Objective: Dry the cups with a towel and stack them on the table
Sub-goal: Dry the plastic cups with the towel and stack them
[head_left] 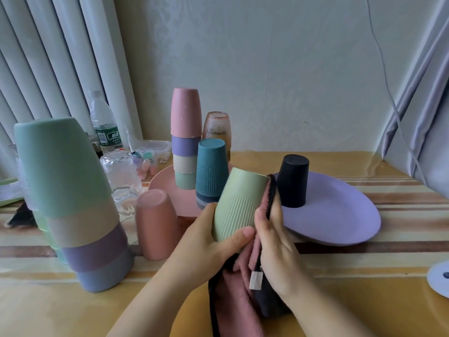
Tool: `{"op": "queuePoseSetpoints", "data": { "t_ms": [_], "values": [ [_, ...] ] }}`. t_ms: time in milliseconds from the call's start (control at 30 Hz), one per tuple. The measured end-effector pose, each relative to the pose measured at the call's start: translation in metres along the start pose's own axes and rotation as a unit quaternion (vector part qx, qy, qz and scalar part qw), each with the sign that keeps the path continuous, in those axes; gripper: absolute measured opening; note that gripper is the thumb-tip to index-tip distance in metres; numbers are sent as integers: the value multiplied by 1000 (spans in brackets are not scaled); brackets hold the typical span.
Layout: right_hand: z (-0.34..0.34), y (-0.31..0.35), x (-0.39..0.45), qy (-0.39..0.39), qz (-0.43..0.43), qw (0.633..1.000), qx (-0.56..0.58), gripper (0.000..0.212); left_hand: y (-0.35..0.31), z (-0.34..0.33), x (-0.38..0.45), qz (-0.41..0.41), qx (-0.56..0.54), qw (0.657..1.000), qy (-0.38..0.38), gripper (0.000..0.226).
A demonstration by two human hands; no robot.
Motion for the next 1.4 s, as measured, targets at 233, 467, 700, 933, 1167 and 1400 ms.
{"op": "queuePoseSetpoints", "data": {
  "t_ms": [233,467,700,933,1167,1400],
  "values": [
    [23,-13,4,-54,-48,995,63,62,-3,-19,-10,39,-95,982,158,56],
    [9,-23,-5,-27,-131,980,146,56,6,-19,-9,79,-228,957,160,49],
    [6,-25,-3,-23,-107,989,104,53,18,4,4,108,-260,959,20,85],
    [7,-17,-3,-33,-75,996,46,39,-4,14,-3,1,-149,983,-105,45],
    [12,-16,-1,-60,-71,994,54,35,-9,2,-2,-22,-60,998,7,60],
    [35,-6,6,-88,-44,993,60,40,-9,-14,-12,54,-121,974,181,52]
  ]
}}
Point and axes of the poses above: each hand's wrist, its own x-axis towards the middle knuckle, its own z-axis out of the back of the hand, y = z × x, the point moved 9 cm from there along x, towards the middle knuckle, and after that the axes turned 6 degrees about z, right-handed, at the moved point
